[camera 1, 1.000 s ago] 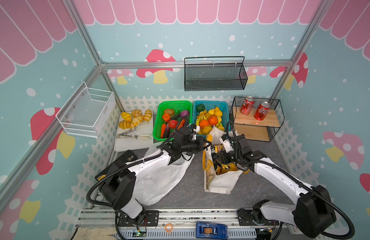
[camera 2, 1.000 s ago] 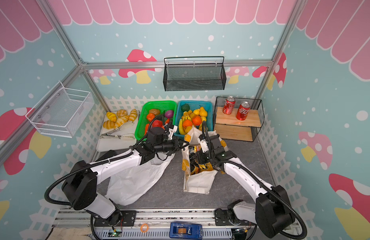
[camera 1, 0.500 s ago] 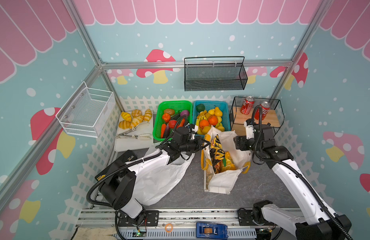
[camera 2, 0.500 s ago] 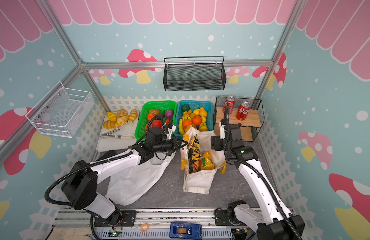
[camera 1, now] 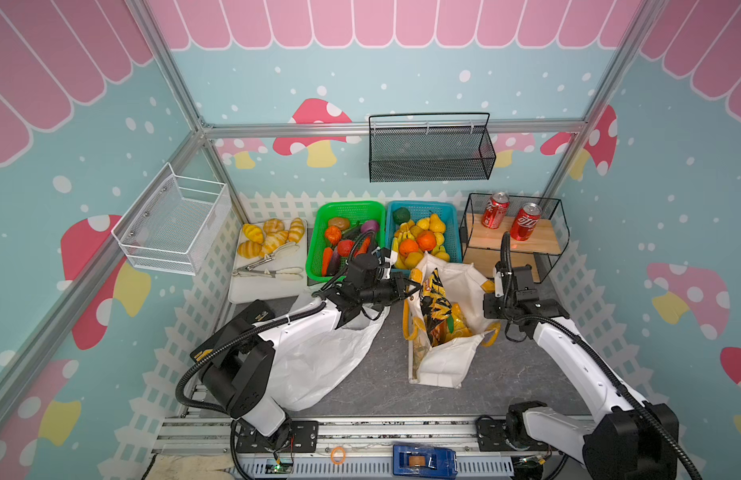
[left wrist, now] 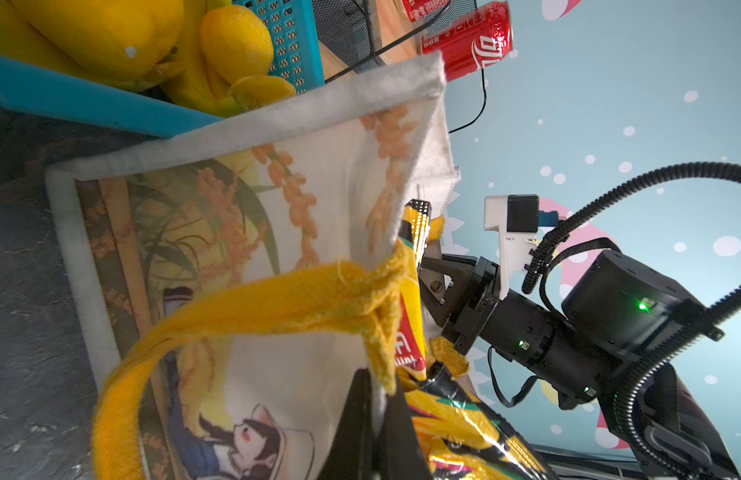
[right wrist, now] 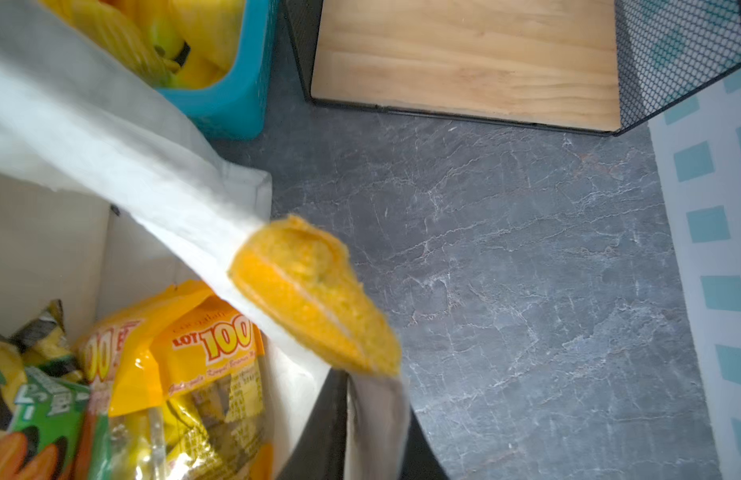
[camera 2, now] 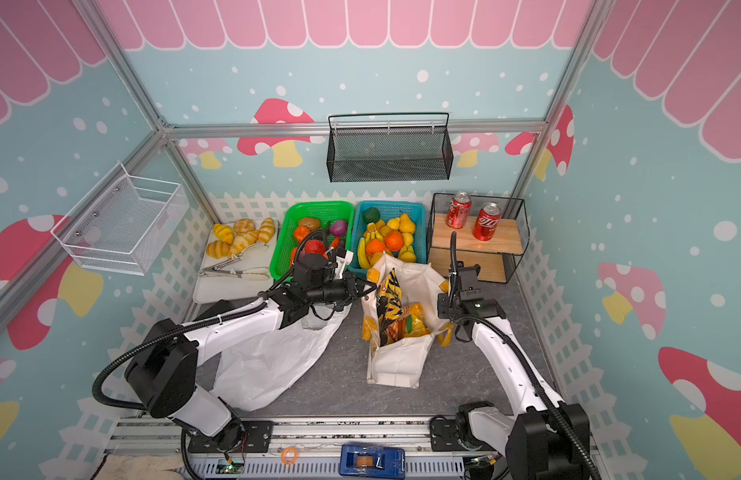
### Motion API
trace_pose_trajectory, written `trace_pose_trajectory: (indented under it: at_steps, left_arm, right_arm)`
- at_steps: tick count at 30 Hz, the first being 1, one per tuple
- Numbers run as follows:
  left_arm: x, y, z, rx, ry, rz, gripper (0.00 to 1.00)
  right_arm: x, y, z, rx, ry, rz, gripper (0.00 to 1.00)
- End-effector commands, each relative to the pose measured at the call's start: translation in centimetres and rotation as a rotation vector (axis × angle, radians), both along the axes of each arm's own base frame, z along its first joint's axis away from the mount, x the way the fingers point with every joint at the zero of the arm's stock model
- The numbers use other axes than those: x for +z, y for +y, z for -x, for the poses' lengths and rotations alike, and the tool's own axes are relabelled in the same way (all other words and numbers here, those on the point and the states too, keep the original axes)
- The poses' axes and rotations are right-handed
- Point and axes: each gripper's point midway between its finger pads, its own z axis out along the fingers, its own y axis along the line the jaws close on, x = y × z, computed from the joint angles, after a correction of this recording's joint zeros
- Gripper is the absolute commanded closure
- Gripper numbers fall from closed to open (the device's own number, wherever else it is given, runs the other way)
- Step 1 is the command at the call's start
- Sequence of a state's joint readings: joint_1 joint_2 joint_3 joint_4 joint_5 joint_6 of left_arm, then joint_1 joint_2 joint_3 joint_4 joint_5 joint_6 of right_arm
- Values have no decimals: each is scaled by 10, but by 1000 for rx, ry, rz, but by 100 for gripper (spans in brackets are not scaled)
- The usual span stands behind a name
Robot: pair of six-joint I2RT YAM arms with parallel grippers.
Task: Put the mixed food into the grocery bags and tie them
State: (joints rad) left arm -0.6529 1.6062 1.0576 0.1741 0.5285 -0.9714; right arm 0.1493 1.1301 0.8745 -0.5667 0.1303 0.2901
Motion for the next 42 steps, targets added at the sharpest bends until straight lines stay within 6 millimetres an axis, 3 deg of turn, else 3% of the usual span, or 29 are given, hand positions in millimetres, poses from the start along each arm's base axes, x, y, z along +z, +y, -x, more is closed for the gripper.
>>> trace_pose_trajectory:
  at_steps: [1,4,8,13,20,29,38,40,42]
  left_arm:
    - [13,-10,1,-14,-28,41,100]
    - [23,-26,7,-43,-52,48,100]
    - [24,-53,12,-94,-55,36,100]
    - [19,-85,9,-129,-42,22,100]
    - [5,-107,-2,-146,-44,-26,98]
    - [11,-100,-16,-128,-152,-154,80]
    - [15,-74,-22,-97,-157,-193,64]
    - [15,-63,-22,-80,-161,-205,62]
    - [16,-52,-20,-58,-170,-218,57]
  right_arm:
    - [47,-18,-11,-60,-134,57,90]
    - [70,-38,-16,-120,-174,120,94]
    - [83,-61,-25,-184,-190,155,96]
    - [86,-90,-41,-267,-191,228,96]
    - [81,-121,-61,-348,-173,303,92]
    - [97,-140,-68,-392,-204,336,92]
    - [79,-150,-64,-420,-179,331,92]
    - [77,-153,-62,-432,-171,342,84]
    - [86,-153,-61,-439,-193,336,68]
